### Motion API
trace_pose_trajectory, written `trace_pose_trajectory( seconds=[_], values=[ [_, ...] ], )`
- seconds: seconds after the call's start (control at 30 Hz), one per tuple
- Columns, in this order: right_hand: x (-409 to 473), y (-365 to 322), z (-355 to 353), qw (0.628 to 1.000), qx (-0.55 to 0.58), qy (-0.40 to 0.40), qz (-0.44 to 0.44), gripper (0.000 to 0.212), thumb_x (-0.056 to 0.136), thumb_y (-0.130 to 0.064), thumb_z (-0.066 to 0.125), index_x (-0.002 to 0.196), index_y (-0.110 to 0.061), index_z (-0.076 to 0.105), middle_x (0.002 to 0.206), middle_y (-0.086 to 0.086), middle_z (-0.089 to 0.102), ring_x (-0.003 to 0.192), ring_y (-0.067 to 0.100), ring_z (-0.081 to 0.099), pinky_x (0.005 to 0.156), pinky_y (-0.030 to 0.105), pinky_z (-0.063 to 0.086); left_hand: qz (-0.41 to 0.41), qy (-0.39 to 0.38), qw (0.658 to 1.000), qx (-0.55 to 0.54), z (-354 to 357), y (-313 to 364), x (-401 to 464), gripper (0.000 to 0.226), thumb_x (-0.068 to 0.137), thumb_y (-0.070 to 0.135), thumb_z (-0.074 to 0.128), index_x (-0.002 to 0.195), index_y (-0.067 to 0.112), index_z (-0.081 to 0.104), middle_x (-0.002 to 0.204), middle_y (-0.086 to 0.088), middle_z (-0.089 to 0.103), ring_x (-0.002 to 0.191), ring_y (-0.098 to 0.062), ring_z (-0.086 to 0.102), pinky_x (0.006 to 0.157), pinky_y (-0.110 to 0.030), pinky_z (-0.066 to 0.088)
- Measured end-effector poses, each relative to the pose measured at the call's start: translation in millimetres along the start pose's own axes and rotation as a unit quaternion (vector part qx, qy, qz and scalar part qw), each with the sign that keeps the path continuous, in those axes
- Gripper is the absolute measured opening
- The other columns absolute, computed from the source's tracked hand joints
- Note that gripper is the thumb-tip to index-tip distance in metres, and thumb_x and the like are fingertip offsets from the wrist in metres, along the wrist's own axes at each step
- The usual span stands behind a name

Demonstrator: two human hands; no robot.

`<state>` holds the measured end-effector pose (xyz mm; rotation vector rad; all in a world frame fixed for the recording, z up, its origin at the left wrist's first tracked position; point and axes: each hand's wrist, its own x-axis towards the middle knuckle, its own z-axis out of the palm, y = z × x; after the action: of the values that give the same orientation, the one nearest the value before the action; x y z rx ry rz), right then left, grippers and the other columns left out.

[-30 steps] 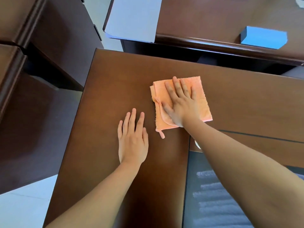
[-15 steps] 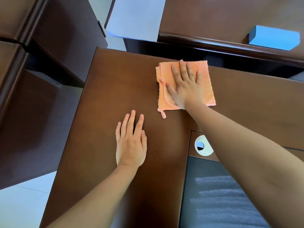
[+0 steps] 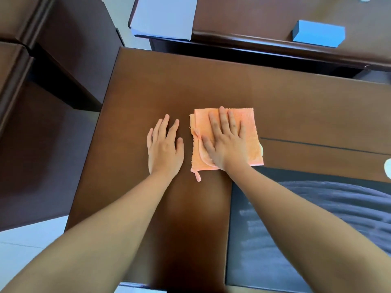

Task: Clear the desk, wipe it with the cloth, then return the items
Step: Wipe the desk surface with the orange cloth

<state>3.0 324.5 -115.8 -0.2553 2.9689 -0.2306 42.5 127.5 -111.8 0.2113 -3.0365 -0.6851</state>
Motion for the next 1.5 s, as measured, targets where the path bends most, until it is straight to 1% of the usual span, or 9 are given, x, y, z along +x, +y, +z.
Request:
trace_pose_trajectory(
  seconds=[0.13,0.27,0.43,0.63,0.83,1.13,1.27,1.43,1.5],
  values=[
    [-55,-10,9,1.0,-0.015,0.0,0.003,0.076,0.104,-0.069,0.007,0.169,-0.032,-0.005,0.178,-0.001,-0.009,0.164,0.025,-0.009,0.131,0.055,0.0,0.039,-0.004,0.999,-0.035,-10,-5,-22,0.051,0.106,0.015,0.047,0.157,0.018,0.046,0.171,-0.004,0.031,0.159,-0.024,0.025,0.131,-0.046,0.012],
    [-104,-20,17,1.0,-0.018,-0.006,0.008,0.076,0.104,-0.068,0.006,0.169,-0.031,-0.006,0.178,0.001,-0.011,0.164,0.025,-0.011,0.131,0.056,-0.001,0.063,0.006,0.998,-0.015,-13,-8,-94,0.048,0.106,0.014,0.046,0.154,0.016,0.05,0.168,-0.006,0.036,0.157,-0.024,0.03,0.13,-0.048,0.019],
    [-168,-31,28,1.0,-0.023,-0.017,0.012,0.077,0.105,-0.069,0.006,0.169,-0.029,-0.008,0.178,0.001,-0.014,0.163,0.026,-0.015,0.13,0.057,0.001,0.044,0.005,0.999,-0.017,-14,-17,-170,0.046,0.108,0.013,0.044,0.154,0.014,0.05,0.167,-0.008,0.037,0.156,-0.026,0.031,0.13,-0.05,0.021],
    [-244,-44,39,0.999,-0.018,-0.026,0.015,0.076,0.106,-0.069,0.007,0.169,-0.029,-0.008,0.177,0.001,-0.018,0.163,0.027,-0.018,0.13,0.058,0.001,0.031,-0.004,0.997,-0.066,-19,-17,-213,0.044,0.11,0.012,0.042,0.154,0.012,0.049,0.168,-0.01,0.035,0.158,-0.027,0.027,0.131,-0.049,0.017],
    [-300,-50,51,1.0,-0.007,-0.009,0.013,0.075,0.108,-0.064,0.021,0.171,-0.028,0.004,0.178,0.003,-0.006,0.164,0.027,-0.007,0.13,0.06,0.007,0.026,0.005,0.995,-0.094,-15,-4,-227,0.044,0.11,0.011,0.043,0.154,0.01,0.049,0.168,-0.011,0.034,0.159,-0.026,0.026,0.132,-0.046,0.015],
    [-284,-31,53,1.0,0.017,0.015,-0.02,0.075,0.106,-0.069,0.024,0.17,-0.033,0.007,0.179,-0.002,-0.002,0.165,0.023,-0.004,0.13,0.058,0.008,0.042,0.007,0.997,-0.071,-6,11,-206,0.045,0.111,0.012,0.041,0.155,0.012,0.048,0.169,-0.008,0.034,0.159,-0.023,0.025,0.132,-0.047,0.016],
    [-251,-13,48,0.999,0.015,0.013,-0.027,0.075,0.106,-0.07,0.022,0.17,-0.035,0.005,0.179,-0.004,-0.005,0.165,0.021,-0.008,0.13,0.058,0.006,0.036,0.012,0.997,-0.074,-5,19,-182,0.045,0.11,0.013,0.042,0.155,0.012,0.048,0.169,-0.008,0.034,0.159,-0.024,0.025,0.132,-0.047,0.016],
    [-203,10,36,0.999,0.015,0.002,-0.033,0.076,0.105,-0.07,0.023,0.17,-0.036,0.003,0.178,-0.005,-0.007,0.164,0.021,-0.009,0.131,0.057,0.001,0.022,0.006,0.997,-0.067,3,36,-158,0.047,0.112,0.023,0.033,0.156,0.015,0.047,0.17,-0.006,0.033,0.159,-0.023,0.024,0.132,-0.047,0.014],
    [-183,19,31,0.999,0.014,0.004,-0.035,0.076,0.105,-0.07,0.023,0.17,-0.036,0.004,0.178,-0.005,-0.006,0.164,0.021,-0.009,0.131,0.055,0.0,0.025,0.003,0.998,-0.059,9,42,-149,0.046,0.113,0.02,0.035,0.157,0.015,0.046,0.17,-0.006,0.033,0.16,-0.023,0.024,0.132,-0.048,0.015]
  ],
)
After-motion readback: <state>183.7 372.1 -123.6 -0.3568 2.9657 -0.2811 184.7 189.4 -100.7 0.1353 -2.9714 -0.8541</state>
